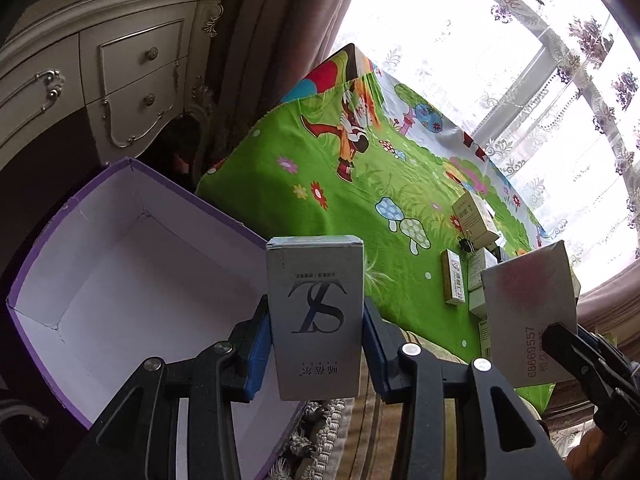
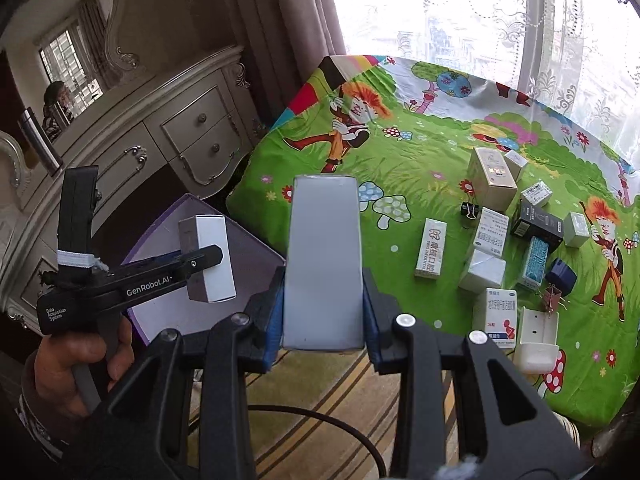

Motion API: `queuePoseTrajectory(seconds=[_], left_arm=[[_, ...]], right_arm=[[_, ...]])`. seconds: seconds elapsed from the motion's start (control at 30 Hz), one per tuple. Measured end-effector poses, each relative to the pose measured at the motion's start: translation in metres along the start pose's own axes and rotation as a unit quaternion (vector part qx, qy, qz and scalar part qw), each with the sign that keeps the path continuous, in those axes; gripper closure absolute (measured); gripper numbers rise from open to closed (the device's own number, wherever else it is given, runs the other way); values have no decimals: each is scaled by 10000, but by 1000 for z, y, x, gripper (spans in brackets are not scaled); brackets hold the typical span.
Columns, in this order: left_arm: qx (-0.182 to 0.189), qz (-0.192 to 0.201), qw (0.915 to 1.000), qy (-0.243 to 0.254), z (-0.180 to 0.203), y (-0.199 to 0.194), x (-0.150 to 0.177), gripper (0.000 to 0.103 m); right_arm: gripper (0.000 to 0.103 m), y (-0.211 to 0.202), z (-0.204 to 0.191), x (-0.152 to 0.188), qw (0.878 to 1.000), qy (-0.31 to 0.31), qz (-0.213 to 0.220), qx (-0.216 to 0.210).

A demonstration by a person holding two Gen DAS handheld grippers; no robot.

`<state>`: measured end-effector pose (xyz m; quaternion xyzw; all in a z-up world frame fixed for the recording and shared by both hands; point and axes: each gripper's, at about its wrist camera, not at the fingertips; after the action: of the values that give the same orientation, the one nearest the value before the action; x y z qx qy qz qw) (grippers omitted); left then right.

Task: Organize rigid objects
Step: 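Carry the white 'S' box in left tool while right tool carries a white box, then open both tools over the purple box and return to the bed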

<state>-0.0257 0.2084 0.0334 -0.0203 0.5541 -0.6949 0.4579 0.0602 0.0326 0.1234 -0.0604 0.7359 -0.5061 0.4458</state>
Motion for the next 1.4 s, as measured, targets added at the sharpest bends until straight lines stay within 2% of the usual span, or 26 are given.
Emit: queuePoseTrajectory(seconds=[0.33, 0.6, 0.67, 0.8, 0.9, 1.07, 1.23, 1.3, 1.4], left_arm=[[-262, 179, 9980, -542, -61, -13, -5, 60], [-391, 181, 9958, -809, -86, -11, -6, 60], [-438, 136, 9956, -815, -88, -9, -6, 59], [-521, 167, 9959, -717, -85, -9, -5, 49], [-588, 219, 9966, -534, -77, -11, -5, 40], [-732, 299, 9967, -198, -57, -13, -5, 30], [-895, 600, 9941, 127, -31, -22, -3, 19], [-707, 739, 9943, 287, -22, -26, -2, 19], [-611, 839, 9931, 539, -7, -27, 1, 19]], right_arm=[[65, 57, -88, -2, 9921, -879, -577, -682], [64, 86, -117, 5, 9845, -1245, -904, -846], [60, 89, -117, 5, 9839, -1269, -959, -817], [36, 87, -110, 5, 9865, -1227, -870, -645], [30, 78, -100, 3, 9898, -1177, -735, -323], [21, 58, -80, 1, 9934, -982, -568, -160], [15, 35, -58, 6, 9969, -727, -285, 46], [11, 26, -46, 8, 9977, -587, -149, 301], [11, 12, -26, 12, 9975, -402, -8, 577]])
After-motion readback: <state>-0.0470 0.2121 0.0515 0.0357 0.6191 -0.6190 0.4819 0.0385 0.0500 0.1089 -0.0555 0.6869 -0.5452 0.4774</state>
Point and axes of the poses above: each gripper's, at about its wrist camera, not at the fingertips, and y roughly the way its jaws point, z to its right, x to its underside, and after that the axes turned 3 degrees about -y, right-handed
